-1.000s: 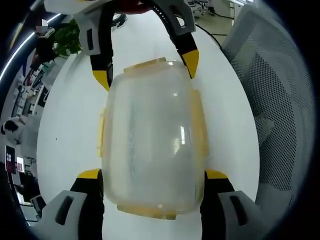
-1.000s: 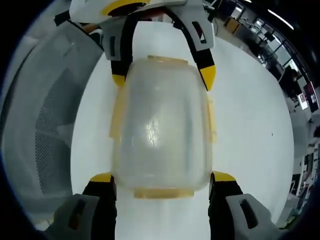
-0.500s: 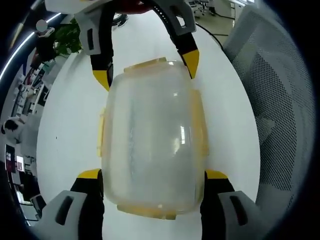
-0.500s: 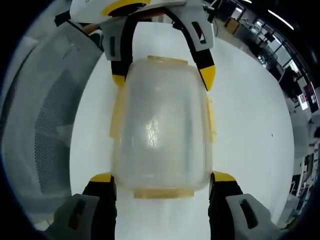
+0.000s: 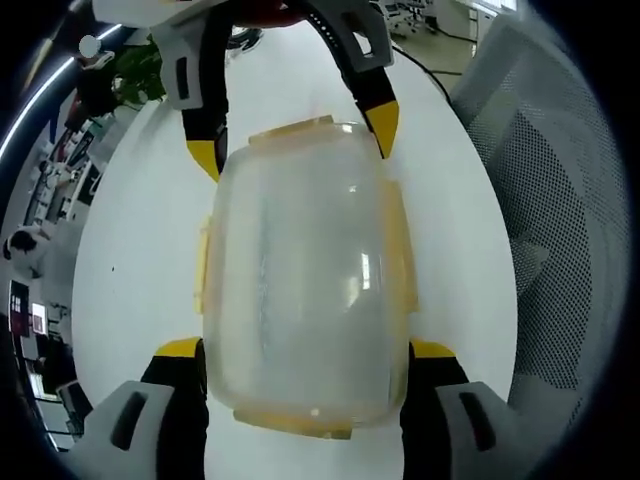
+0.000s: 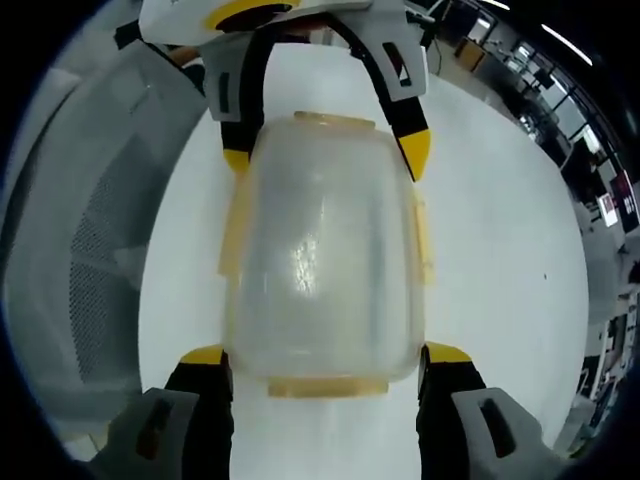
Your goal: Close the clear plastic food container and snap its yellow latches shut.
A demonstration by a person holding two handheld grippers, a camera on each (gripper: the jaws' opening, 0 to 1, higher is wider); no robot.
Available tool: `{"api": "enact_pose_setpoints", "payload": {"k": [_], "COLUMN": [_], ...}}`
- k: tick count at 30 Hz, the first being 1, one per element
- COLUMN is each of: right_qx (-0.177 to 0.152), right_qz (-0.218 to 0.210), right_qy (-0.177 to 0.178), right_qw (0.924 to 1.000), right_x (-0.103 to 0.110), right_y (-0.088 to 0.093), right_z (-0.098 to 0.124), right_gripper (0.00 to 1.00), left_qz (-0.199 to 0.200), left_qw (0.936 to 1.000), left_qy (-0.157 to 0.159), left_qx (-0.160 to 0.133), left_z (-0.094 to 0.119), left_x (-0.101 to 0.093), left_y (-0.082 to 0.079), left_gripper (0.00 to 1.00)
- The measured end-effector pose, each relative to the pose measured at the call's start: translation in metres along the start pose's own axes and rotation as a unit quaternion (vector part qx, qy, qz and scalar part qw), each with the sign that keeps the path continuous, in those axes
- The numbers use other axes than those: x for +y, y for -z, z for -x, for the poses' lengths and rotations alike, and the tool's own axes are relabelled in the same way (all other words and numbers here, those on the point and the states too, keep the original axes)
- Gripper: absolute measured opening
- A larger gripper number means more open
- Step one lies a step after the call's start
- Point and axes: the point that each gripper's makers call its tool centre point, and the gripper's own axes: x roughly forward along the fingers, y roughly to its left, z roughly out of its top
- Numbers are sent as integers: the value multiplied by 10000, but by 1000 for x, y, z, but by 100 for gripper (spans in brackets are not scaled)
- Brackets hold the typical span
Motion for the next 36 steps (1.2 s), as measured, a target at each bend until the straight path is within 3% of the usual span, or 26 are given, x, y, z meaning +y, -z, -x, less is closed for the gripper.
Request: {"api": "enact_pose_setpoints", "payload": {"k": [36], "right_qx": [-32], "right_qz": [75], "right_qy": [1], "right_qw": [10000], "right_x": [-51], "right_y": [0], "right_z": [-7], "right_gripper": [76], "left_qz": [73], "left_qw": [9999], "left_qy": [-35], "left_qx": [73], "left_z": [-13], "left_x": [47], "left_y": [11], "left_gripper": [80]}}
